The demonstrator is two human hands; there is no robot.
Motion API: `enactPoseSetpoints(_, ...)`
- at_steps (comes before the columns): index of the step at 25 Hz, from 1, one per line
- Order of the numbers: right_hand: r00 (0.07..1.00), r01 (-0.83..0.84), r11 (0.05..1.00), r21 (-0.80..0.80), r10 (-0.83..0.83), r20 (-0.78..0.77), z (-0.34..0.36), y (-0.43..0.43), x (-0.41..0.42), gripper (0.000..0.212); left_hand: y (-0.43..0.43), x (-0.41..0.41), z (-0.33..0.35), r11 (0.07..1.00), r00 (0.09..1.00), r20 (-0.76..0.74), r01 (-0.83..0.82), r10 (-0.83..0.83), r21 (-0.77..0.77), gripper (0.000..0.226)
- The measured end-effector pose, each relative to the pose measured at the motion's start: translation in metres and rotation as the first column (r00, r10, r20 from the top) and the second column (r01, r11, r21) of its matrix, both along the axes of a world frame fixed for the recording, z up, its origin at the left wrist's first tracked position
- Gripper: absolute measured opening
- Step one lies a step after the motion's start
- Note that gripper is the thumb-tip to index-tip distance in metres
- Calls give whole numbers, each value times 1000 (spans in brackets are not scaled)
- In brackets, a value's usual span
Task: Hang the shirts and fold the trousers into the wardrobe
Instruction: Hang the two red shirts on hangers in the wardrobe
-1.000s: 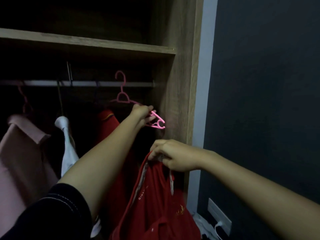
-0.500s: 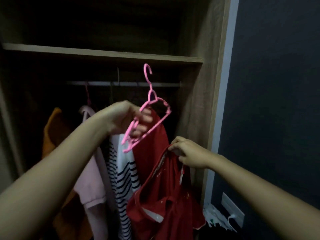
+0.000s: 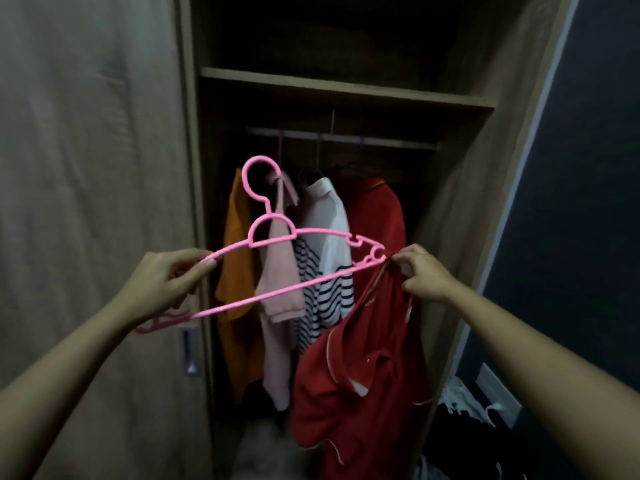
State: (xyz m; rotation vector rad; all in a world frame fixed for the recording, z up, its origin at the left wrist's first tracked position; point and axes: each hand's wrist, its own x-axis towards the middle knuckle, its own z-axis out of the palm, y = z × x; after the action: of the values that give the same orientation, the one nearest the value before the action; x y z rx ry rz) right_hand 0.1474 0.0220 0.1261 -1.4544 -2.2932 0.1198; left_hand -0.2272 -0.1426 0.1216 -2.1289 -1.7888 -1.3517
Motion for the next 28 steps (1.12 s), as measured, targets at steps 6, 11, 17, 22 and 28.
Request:
enactPoseSetpoints(6, 998, -28, 1000, -9, 28, 51, -8, -30, -40, 50, -44, -29, -41, 1000, 999, 37, -7, 8, -4, 12)
enactPoseSetpoints(11, 949, -308, 948, 80, 301, 95, -2, -75, -104, 60, -33, 28, -80, 986, 986, 38, 159, -162, 55, 41)
enactPoseSetpoints(17, 938, -333, 677, 656, 170, 301, 16, -92, -86, 56, -33, 44, -74, 969, 984, 173, 3, -47, 246, 24)
enactPoseSetpoints(22, 963, -266, 613, 744, 133, 235, 23, -91, -91, 56, -40, 93, -92, 791, 954, 12, -255, 300, 556, 28)
enactPoseSetpoints(28, 939, -272, 524, 807, 330, 102, 44, -107, -86, 38, -18, 127, -158, 966, 970, 217, 159, -114, -205, 50)
